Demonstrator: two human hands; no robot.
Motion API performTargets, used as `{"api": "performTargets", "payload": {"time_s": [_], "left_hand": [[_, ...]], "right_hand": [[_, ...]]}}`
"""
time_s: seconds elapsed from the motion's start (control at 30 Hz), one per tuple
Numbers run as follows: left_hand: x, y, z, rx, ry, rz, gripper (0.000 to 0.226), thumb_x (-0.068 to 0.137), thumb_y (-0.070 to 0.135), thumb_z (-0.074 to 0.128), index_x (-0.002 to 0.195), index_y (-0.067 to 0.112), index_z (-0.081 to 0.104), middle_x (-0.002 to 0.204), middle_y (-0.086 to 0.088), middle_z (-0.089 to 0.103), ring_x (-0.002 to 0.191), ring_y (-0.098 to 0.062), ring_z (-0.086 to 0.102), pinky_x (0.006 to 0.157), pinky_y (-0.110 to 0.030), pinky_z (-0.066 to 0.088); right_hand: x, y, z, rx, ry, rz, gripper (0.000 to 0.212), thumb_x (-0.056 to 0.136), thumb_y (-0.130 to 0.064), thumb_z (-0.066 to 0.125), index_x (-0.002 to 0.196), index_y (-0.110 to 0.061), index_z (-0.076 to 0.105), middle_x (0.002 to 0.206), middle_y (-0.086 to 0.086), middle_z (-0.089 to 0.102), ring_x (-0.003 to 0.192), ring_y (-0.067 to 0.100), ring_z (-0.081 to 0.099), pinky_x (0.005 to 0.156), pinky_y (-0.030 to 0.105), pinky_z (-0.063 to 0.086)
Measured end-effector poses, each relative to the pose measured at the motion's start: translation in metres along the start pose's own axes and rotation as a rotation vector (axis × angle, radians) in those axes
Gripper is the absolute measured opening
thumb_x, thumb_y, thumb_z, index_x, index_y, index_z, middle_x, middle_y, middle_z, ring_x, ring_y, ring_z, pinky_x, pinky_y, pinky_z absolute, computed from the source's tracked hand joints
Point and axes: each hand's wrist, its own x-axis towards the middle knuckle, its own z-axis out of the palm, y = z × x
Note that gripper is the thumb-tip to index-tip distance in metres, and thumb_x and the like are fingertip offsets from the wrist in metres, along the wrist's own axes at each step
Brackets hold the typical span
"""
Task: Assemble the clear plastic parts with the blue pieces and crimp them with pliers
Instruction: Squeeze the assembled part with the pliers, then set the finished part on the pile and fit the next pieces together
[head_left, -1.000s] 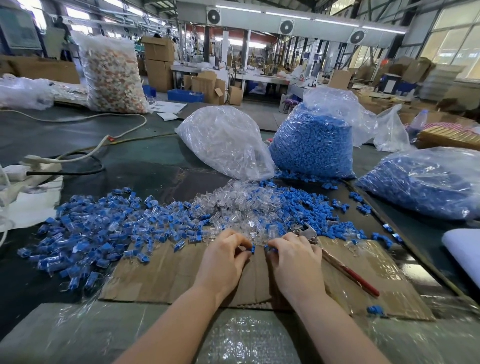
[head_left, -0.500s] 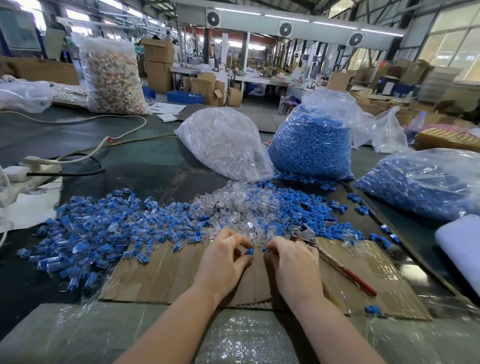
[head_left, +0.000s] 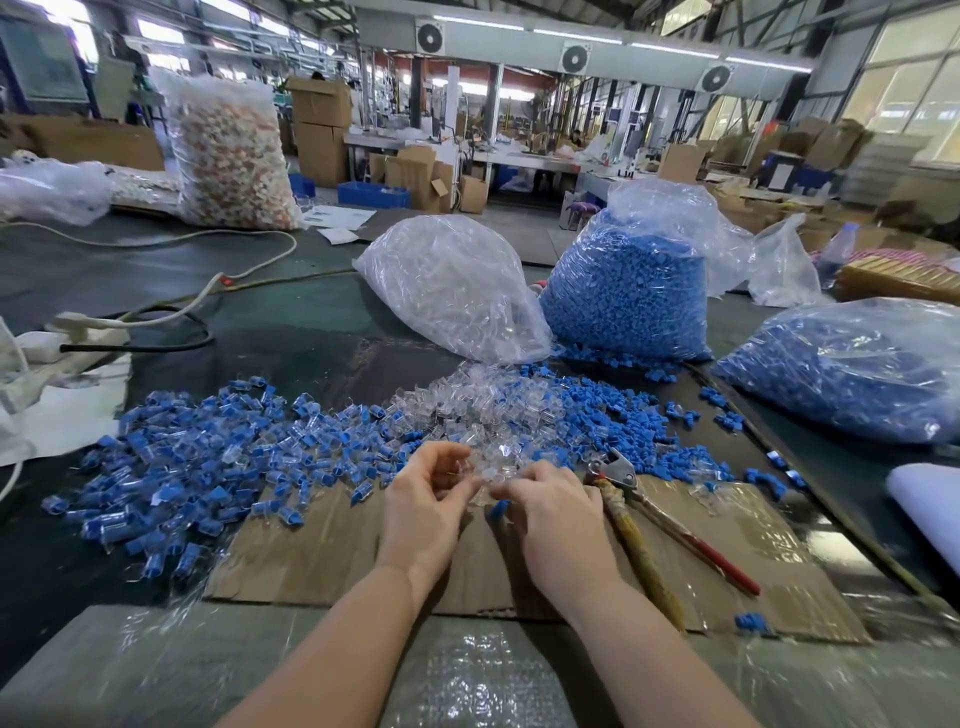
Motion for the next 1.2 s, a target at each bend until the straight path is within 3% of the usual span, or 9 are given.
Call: {"api": "performTargets", "payload": {"time_s": [0.1, 0.23, 0.37, 0.43, 0.57, 0.7, 0.8, 1.0, 1.2], "left_hand": [[0.001, -0.001, 0.0, 0.021, 0.003, 0.007, 0.033, 0.08, -0.002, 0.067, 0.087, 0.03, 0.059, 0.083, 0.003, 0.064, 0.07, 0.004, 0.059, 0.064, -0.012, 0.049], [0.001, -0.001, 0.0, 0.046, -0.032, 0.028, 0.031, 0.085, 0.0, 0.062, 0.089, 0.03, 0.057, 0.084, 0.002, 0.062, 0.073, 0.006, 0.057, 0.066, -0.007, 0.046], [-0.001, -0.001, 0.003, 0.094, -0.114, 0.035, 0.031, 0.088, 0.005, 0.059, 0.09, 0.036, 0.056, 0.08, 0.002, 0.06, 0.071, -0.007, 0.058, 0.065, -0.019, 0.05], [-0.002, 0.0, 0.003, 0.173, -0.152, 0.078, 0.032, 0.09, 0.007, 0.057, 0.094, 0.039, 0.058, 0.082, 0.005, 0.058, 0.073, -0.012, 0.057, 0.067, -0.021, 0.051], [-0.005, 0.004, 0.004, 0.244, -0.186, 0.146, 0.033, 0.091, 0.007, 0.056, 0.104, 0.038, 0.057, 0.085, 0.012, 0.054, 0.072, -0.004, 0.055, 0.066, -0.01, 0.044], [-0.007, 0.005, 0.003, 0.243, -0.113, 0.14, 0.025, 0.085, 0.008, 0.064, 0.09, 0.031, 0.054, 0.076, 0.006, 0.059, 0.068, 0.0, 0.056, 0.063, -0.011, 0.047], [-0.007, 0.003, 0.003, 0.338, -0.153, 0.13, 0.028, 0.084, 0.01, 0.066, 0.08, 0.034, 0.054, 0.075, 0.012, 0.06, 0.068, 0.001, 0.057, 0.063, -0.008, 0.045], [-0.003, 0.005, 0.004, 0.318, -0.218, 0.085, 0.028, 0.084, 0.009, 0.065, 0.083, 0.035, 0.055, 0.079, 0.014, 0.062, 0.072, 0.007, 0.059, 0.066, -0.005, 0.044], [-0.001, 0.004, 0.004, 0.338, -0.24, 0.081, 0.023, 0.084, 0.009, 0.065, 0.078, 0.031, 0.058, 0.077, 0.012, 0.063, 0.072, 0.009, 0.057, 0.066, -0.004, 0.043]], "right_hand": [[-0.003, -0.002, 0.007, -0.118, -0.01, 0.012, 0.024, 0.096, -0.025, 0.041, 0.108, -0.034, 0.059, 0.116, -0.01, 0.045, 0.114, 0.014, 0.038, 0.092, 0.036, 0.026], [-0.005, 0.002, 0.007, -0.092, 0.068, 0.053, 0.013, 0.095, -0.023, 0.046, 0.103, -0.031, 0.053, 0.112, -0.013, 0.051, 0.11, 0.012, 0.041, 0.089, 0.034, 0.025], [-0.014, 0.01, 0.005, 0.04, 0.22, 0.11, 0.014, 0.088, -0.014, 0.058, 0.093, -0.026, 0.062, 0.091, -0.011, 0.064, 0.094, 0.015, 0.054, 0.078, 0.031, 0.022], [-0.019, 0.015, 0.005, 0.062, 0.232, 0.145, 0.012, 0.089, -0.017, 0.06, 0.095, -0.025, 0.066, 0.092, -0.01, 0.065, 0.095, 0.017, 0.054, 0.081, 0.031, 0.024], [-0.021, 0.022, 0.007, 0.163, 0.223, 0.191, 0.018, 0.088, -0.022, 0.062, 0.105, -0.026, 0.069, 0.099, -0.009, 0.064, 0.102, 0.017, 0.052, 0.085, 0.032, 0.028], [-0.023, 0.022, 0.006, 0.242, 0.266, 0.227, 0.019, 0.088, -0.015, 0.062, 0.104, -0.023, 0.069, 0.101, -0.007, 0.066, 0.102, 0.018, 0.054, 0.088, 0.032, 0.031], [-0.023, 0.021, 0.006, 0.251, 0.285, 0.23, 0.016, 0.087, -0.012, 0.062, 0.099, -0.021, 0.069, 0.098, -0.006, 0.068, 0.098, 0.018, 0.056, 0.087, 0.032, 0.033], [-0.024, 0.019, 0.005, 0.261, 0.293, 0.198, 0.004, 0.087, -0.019, 0.064, 0.085, -0.019, 0.067, 0.085, -0.007, 0.066, 0.087, 0.017, 0.055, 0.082, 0.032, 0.032], [-0.025, 0.018, 0.004, 0.243, 0.288, 0.154, 0.011, 0.088, -0.026, 0.063, 0.081, -0.017, 0.065, 0.081, -0.007, 0.064, 0.084, 0.016, 0.053, 0.084, 0.033, 0.032]]}}
